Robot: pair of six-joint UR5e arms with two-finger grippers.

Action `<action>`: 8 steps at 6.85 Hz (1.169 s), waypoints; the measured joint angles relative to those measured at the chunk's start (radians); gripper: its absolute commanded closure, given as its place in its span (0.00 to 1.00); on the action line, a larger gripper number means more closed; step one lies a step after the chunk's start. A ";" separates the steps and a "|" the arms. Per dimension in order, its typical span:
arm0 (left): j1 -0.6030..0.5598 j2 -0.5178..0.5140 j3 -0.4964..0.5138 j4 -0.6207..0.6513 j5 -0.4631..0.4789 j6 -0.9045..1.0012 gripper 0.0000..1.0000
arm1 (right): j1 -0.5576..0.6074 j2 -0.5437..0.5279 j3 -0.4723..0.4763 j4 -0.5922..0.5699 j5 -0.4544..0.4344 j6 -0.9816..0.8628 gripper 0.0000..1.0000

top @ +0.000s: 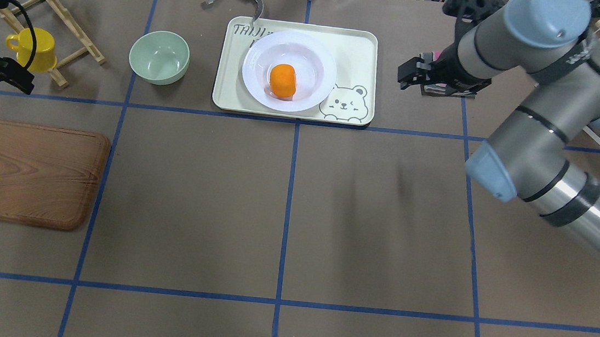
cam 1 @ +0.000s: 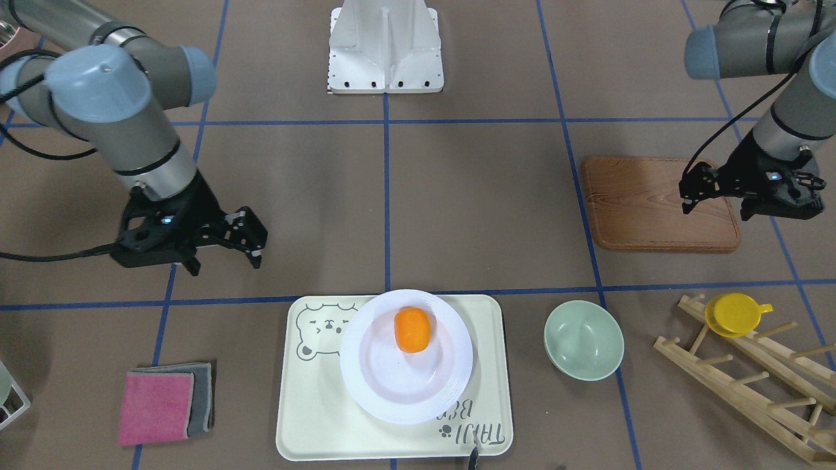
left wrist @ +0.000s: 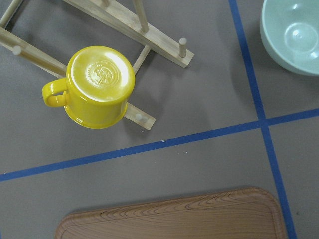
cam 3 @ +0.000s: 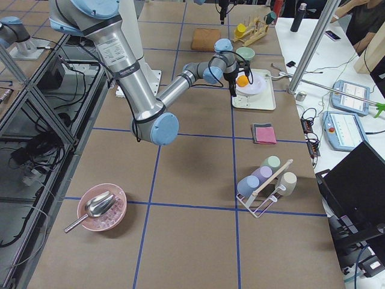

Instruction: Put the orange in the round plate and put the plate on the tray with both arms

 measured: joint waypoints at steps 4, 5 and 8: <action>-0.043 0.165 -0.018 -0.126 -0.042 0.072 0.01 | 0.289 -0.222 0.015 -0.040 0.138 -0.410 0.00; -0.079 0.200 -0.012 -0.142 -0.091 0.116 0.01 | 0.350 -0.251 0.010 -0.099 0.160 -0.529 0.00; -0.171 0.280 -0.002 -0.143 -0.128 0.203 0.01 | 0.481 -0.326 0.006 -0.277 0.199 -0.804 0.00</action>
